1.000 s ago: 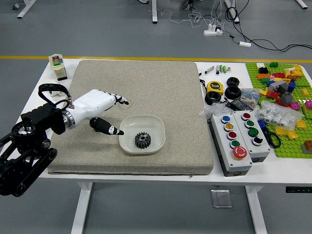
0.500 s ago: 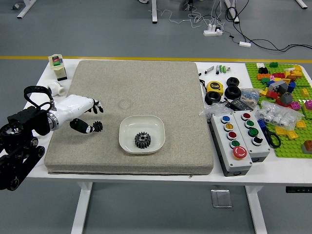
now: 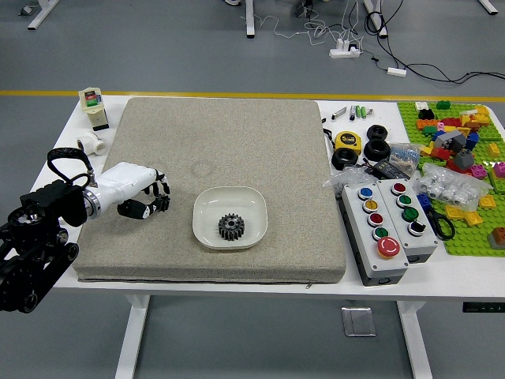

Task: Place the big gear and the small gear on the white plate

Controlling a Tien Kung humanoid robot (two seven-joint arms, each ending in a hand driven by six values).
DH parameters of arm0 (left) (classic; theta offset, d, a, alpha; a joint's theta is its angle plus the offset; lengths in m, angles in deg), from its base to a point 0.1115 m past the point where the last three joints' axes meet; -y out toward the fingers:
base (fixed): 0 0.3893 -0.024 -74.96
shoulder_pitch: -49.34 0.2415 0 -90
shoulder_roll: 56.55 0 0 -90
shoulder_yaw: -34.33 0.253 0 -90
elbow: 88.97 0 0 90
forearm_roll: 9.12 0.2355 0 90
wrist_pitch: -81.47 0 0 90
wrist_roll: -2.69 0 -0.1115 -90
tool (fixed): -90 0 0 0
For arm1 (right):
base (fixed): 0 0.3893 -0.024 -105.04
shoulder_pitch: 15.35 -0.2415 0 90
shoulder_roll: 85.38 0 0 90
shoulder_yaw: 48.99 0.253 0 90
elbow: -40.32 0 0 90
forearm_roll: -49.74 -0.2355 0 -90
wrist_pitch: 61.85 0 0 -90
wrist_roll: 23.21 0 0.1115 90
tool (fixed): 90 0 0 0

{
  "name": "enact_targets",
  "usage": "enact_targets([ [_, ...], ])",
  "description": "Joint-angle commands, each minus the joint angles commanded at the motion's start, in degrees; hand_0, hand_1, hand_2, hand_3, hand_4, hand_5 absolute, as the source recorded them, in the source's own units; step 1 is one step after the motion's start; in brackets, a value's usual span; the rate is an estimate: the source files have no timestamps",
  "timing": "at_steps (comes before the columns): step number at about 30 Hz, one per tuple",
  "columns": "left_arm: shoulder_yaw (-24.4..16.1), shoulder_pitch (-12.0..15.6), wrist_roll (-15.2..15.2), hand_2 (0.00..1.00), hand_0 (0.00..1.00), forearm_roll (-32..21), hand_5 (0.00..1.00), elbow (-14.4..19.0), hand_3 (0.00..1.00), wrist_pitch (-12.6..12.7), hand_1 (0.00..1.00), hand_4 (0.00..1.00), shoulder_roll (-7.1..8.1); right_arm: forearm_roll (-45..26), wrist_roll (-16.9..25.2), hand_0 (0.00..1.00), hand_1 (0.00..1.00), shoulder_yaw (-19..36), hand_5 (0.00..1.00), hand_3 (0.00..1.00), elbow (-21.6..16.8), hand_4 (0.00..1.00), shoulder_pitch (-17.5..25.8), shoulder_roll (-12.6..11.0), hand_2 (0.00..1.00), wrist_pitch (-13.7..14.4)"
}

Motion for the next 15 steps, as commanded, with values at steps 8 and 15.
enact_targets([
  [8,-0.9,0.1,0.4,0.602,0.467,0.0,0.002,2.2,0.667,-0.5,0.559,0.563,0.57,0.0,0.0,0.764,0.807,-0.1,0.800,0.787,0.0,0.945,0.1,0.0,0.838,0.0],
  [15,-1.1,0.2,0.6,0.675,0.476,0.0,0.017,1.9,0.704,-0.4,0.605,0.625,0.43,-0.1,0.0,0.764,0.807,-0.2,0.799,0.787,0.0,0.945,0.2,0.1,0.838,0.0],
])
